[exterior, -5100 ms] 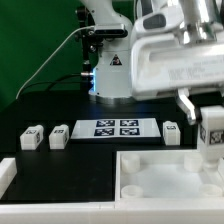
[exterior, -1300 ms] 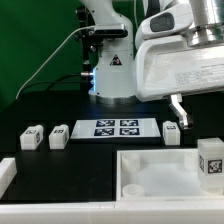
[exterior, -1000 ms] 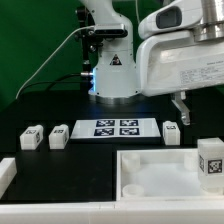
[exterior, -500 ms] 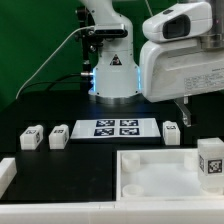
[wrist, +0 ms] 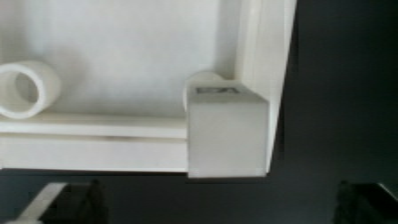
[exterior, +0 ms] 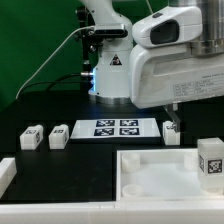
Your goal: Assemble one leg
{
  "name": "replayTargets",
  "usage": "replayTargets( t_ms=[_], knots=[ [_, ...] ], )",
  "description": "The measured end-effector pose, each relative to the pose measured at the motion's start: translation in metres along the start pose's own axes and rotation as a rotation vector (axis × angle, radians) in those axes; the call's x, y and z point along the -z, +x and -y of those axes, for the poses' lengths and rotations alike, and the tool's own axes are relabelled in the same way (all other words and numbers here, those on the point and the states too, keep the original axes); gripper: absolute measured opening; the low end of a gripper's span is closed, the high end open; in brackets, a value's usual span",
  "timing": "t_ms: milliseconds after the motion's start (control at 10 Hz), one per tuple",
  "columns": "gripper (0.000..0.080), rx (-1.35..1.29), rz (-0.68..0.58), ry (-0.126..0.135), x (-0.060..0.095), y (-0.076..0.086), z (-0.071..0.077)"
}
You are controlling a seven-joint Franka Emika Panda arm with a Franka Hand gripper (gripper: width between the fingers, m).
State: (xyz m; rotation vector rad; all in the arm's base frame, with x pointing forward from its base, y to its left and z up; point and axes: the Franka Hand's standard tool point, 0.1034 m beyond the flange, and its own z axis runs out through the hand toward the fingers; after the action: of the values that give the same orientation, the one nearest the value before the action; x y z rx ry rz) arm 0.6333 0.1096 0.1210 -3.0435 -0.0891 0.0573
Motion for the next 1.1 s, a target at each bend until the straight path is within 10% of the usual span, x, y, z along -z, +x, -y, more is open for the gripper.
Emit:
replayTargets(
  t_ms=[500, 700, 1100],
  knots=[
    [0.0649, -0.023, 0.002, -0.006, -0.045, -0.014, 0.004],
    [0.0649, -0.025, -0.01, -0.005, -0.04, -0.009, 0.002],
    [0.0291, -0.026, -0.009, -0.005, -0.041, -0.009, 0.002]
  ],
)
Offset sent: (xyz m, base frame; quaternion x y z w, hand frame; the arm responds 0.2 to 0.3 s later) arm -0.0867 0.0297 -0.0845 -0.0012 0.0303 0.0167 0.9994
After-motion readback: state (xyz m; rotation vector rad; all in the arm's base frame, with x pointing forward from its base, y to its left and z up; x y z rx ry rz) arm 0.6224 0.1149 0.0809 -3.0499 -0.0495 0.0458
